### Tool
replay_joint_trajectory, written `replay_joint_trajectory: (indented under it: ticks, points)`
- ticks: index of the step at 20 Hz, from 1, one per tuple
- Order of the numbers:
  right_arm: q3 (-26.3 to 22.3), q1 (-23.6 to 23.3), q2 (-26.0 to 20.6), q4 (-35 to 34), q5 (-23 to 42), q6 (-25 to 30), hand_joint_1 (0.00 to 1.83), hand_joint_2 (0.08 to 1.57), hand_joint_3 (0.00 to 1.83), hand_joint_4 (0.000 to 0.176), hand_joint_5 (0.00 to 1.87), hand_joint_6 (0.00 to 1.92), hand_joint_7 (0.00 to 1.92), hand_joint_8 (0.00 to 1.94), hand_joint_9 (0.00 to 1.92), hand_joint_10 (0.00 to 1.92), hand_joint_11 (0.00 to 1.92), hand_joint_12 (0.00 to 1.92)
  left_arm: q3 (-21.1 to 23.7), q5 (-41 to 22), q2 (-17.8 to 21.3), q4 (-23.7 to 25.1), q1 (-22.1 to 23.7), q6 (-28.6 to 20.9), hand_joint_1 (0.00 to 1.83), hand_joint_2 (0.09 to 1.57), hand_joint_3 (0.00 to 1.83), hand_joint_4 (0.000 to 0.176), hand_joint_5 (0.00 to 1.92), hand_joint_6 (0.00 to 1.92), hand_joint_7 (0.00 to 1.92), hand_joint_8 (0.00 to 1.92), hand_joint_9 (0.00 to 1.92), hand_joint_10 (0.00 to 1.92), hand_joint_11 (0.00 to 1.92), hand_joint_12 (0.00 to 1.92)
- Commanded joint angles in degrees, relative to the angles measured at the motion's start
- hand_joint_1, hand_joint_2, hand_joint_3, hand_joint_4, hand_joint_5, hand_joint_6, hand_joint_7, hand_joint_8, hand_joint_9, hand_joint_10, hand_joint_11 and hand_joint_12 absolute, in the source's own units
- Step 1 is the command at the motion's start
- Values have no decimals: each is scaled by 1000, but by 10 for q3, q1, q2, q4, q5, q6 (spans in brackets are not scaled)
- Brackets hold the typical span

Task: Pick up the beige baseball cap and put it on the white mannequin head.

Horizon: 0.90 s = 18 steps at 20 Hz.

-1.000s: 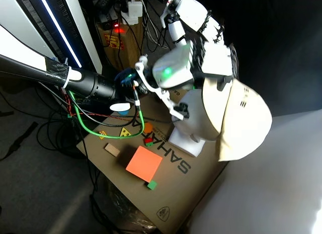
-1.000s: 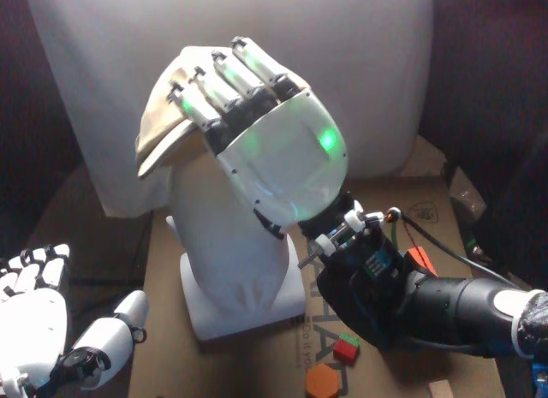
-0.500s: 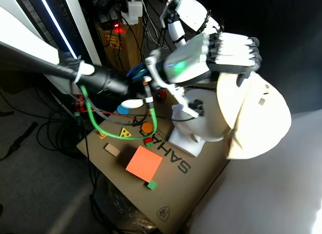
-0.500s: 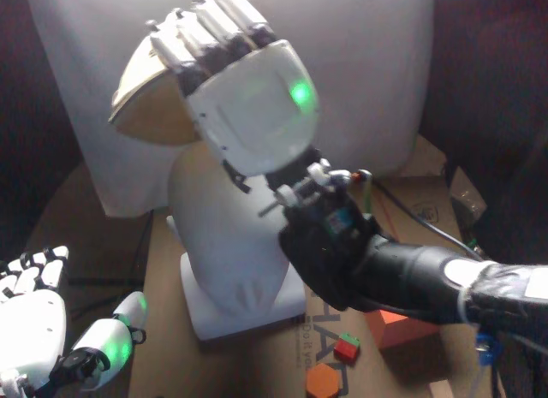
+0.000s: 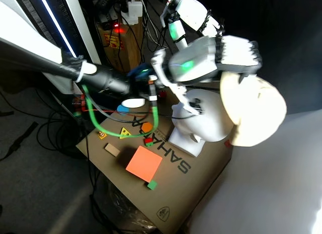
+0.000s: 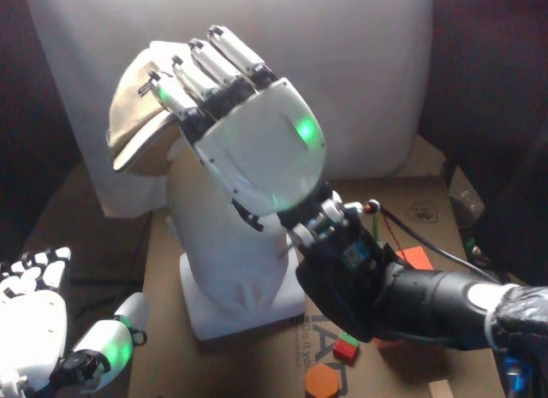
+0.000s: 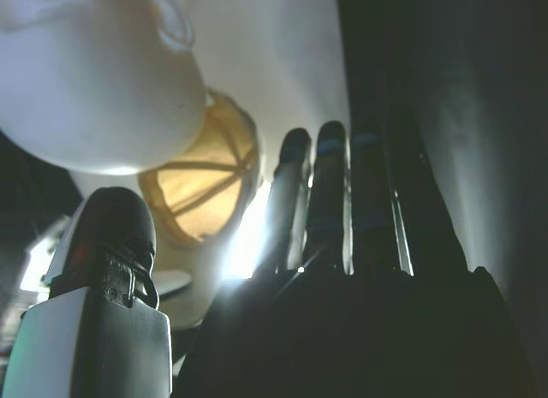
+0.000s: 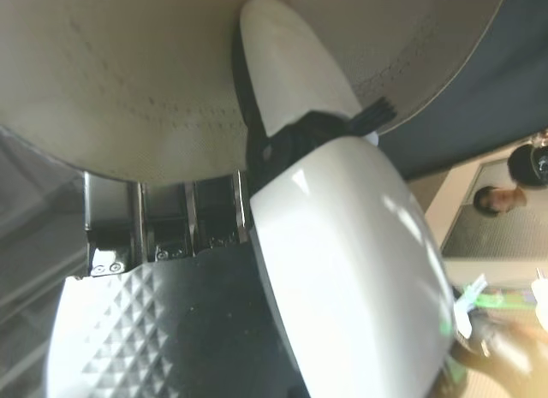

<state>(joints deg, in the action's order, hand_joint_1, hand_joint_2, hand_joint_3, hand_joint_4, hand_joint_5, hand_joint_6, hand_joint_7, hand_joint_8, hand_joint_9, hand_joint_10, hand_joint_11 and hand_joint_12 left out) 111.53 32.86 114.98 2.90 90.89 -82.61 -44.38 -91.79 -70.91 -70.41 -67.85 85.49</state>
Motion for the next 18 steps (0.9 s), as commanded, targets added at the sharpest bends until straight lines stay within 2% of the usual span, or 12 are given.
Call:
replay_joint_trajectory:
  ticks: [1,5,8,12,15,16,18]
  points:
    - [-7,4,-8,12,84,-13,1197,1171,0,0,831,1167,925,1189,756,1329,667,1661,-1,-58,4,25,0,-1,0,1134,0,0,174,3,180,1,164,1,0,560]
    - [-58,49,-42,30,84,-20,1199,1171,0,0,822,1174,934,1184,769,1324,678,1655,-3,-58,4,25,0,-1,0,1133,0,0,157,0,174,0,158,0,0,556]
    - [-77,64,-52,33,84,-29,1196,1171,0,0,832,1166,921,1192,771,1327,681,1652,-3,-58,4,25,-3,-2,0,1133,0,0,157,0,174,0,159,0,0,555]
    - [-105,83,-65,35,84,-69,1202,1173,0,0,817,1161,931,1206,779,1363,702,1659,-2,-58,4,25,-3,-4,0,1132,0,0,171,5,186,4,159,0,0,557]
    - [-143,108,-82,35,84,-88,1204,1172,0,0,812,1166,939,1198,793,1367,711,1658,-2,-58,4,25,-3,-5,0,1131,0,0,170,4,186,4,159,0,0,557]
    - [-166,128,-93,32,84,-116,1204,1172,0,0,811,1165,939,1198,793,1367,712,1658,-2,-58,4,26,-3,-5,0,1131,0,0,170,4,186,3,159,0,0,558]
    - [-172,133,-96,21,84,-118,1204,1172,0,0,811,1165,939,1198,793,1367,712,1658,-2,-58,4,26,-2,-5,0,1131,0,0,170,4,186,3,159,0,0,558]
